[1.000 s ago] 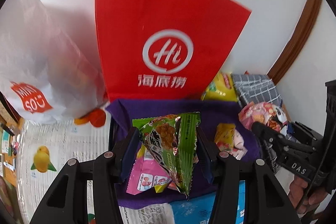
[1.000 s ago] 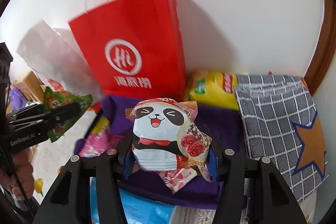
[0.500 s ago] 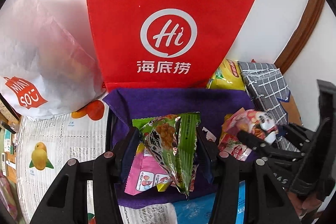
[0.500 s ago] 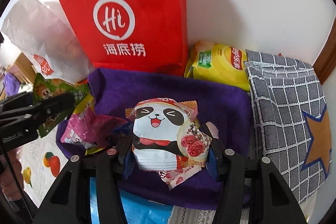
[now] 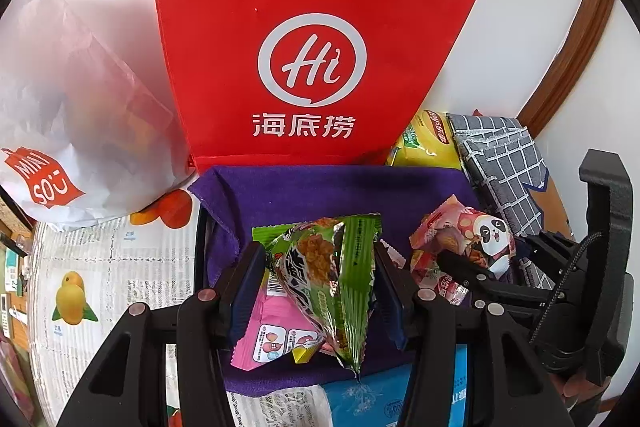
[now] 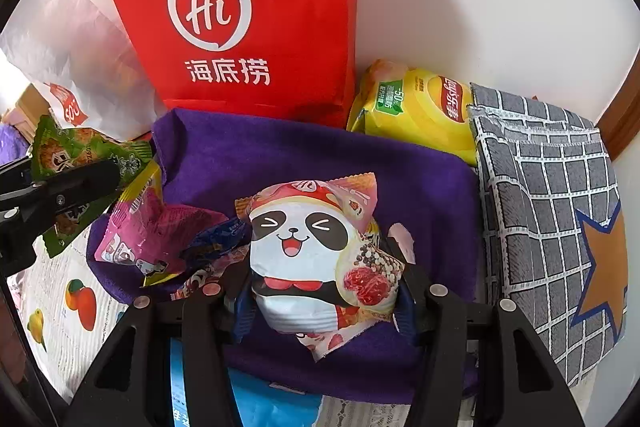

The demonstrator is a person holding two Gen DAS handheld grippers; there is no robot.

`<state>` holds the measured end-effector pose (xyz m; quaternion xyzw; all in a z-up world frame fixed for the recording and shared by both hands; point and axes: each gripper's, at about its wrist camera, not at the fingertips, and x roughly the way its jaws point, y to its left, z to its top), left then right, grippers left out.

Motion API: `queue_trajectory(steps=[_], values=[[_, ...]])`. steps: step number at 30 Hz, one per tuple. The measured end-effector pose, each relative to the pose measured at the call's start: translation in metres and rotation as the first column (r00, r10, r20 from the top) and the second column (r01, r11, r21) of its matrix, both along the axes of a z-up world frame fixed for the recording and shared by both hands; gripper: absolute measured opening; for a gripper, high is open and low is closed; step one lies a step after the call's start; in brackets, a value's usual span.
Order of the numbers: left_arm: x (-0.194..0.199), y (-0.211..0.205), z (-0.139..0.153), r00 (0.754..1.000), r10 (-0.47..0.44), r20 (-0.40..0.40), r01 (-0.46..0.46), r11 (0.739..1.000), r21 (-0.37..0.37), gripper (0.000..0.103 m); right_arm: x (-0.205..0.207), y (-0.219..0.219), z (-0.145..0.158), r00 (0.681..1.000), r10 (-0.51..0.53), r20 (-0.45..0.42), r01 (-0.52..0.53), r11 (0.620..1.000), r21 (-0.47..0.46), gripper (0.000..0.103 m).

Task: Organize snacks
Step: 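Lower the green bag and panda packet onto the towel and open both tools, then withdraw both tools from the towel toward the remaining snacks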

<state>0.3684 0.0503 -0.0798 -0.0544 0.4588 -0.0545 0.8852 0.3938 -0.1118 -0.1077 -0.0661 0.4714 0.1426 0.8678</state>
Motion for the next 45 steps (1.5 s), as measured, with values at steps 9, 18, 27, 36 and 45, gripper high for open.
queue_trajectory(steps=[9,18,27,36,45], values=[[0.002,-0.001,-0.005,1.000,0.000,-0.017,0.000,1.000,0.008,0.051,-0.003,-0.001,0.006,1.000,-0.004,0.017,0.004,1.000,0.013,0.060],[0.003,-0.004,-0.007,1.000,-0.011,-0.024,0.011,1.000,0.016,0.051,-0.009,-0.011,0.023,0.999,-0.021,0.042,0.017,0.996,0.091,0.065],[0.004,-0.010,-0.015,0.998,-0.029,-0.056,0.031,0.999,0.038,0.051,-0.017,-0.029,0.042,0.991,-0.070,0.113,0.058,0.992,0.111,0.065],[0.004,-0.014,-0.019,0.996,-0.044,-0.076,0.047,0.998,0.043,0.051,-0.018,-0.034,0.044,0.988,-0.083,0.132,0.068,0.991,0.112,0.065],[0.005,-0.008,-0.013,0.997,-0.043,-0.058,0.042,0.999,-0.019,0.069,-0.022,-0.030,0.048,0.986,-0.068,0.152,0.053,0.993,0.101,0.065]])
